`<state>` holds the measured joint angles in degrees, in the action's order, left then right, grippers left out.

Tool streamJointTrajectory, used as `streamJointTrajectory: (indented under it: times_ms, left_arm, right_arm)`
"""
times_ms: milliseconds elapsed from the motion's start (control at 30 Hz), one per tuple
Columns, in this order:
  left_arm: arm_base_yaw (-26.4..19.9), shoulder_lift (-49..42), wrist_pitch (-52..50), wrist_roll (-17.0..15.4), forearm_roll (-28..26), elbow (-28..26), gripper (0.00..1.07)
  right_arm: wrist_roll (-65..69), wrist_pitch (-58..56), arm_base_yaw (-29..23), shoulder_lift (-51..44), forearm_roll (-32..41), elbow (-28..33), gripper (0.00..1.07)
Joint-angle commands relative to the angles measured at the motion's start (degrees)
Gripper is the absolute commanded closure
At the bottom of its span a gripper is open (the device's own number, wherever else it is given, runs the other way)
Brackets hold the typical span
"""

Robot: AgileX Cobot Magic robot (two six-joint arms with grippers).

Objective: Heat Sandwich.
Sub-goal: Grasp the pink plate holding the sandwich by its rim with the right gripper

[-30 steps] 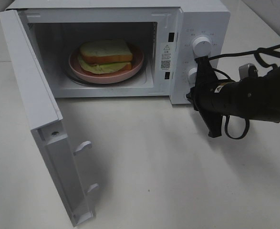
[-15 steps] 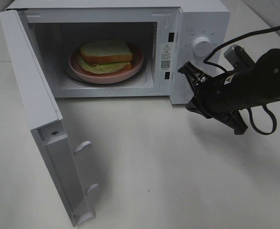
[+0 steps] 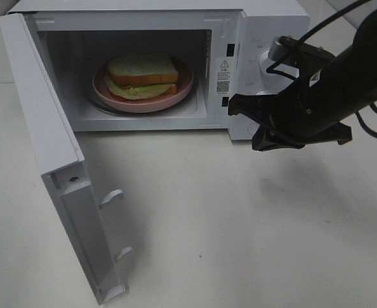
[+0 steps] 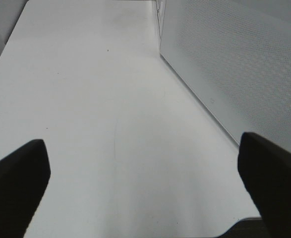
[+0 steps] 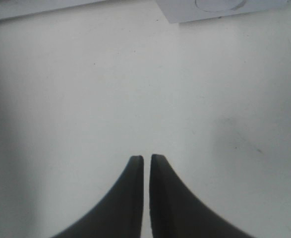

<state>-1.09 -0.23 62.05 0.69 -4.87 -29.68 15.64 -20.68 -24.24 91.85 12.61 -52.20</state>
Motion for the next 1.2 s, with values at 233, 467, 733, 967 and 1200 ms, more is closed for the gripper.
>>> streamJointTrajectory:
  times_ms: [233,467,733,967,1200]
  left_arm:
    - [-0.11,-0.8,-0.69,0.0,-0.46,0.06,0.09]
    - [-0.11,-0.8,-0.69,0.0,-0.46,0.06,0.09]
    - [-0.11,-0.8,-0.69,0.0,-0.46,0.06,0.09]
    - [-0.11,-0.8,-0.69,0.0,-0.46,0.06,0.09]
    - [-0.11,-0.8,-0.69,0.0,-0.46,0.06,0.09]
  right_arm:
    - [-33.69,-17.02,0.29,-0.57,-5.5,-9.51,0.98]
    - [-49.39,-20.63,0.17,-0.57,-8.02,-11.46,0.98]
    - [-76.09,-21.31,0.17,-0.57,-8.14,-11.52,0.98]
    - [-95.8,-20.97,-0.11,-0.57,-8.19,-11.52,0.86]
    - [-93.97,-18.79,-2.75,-0.57,-12.61,-11.52,0.49]
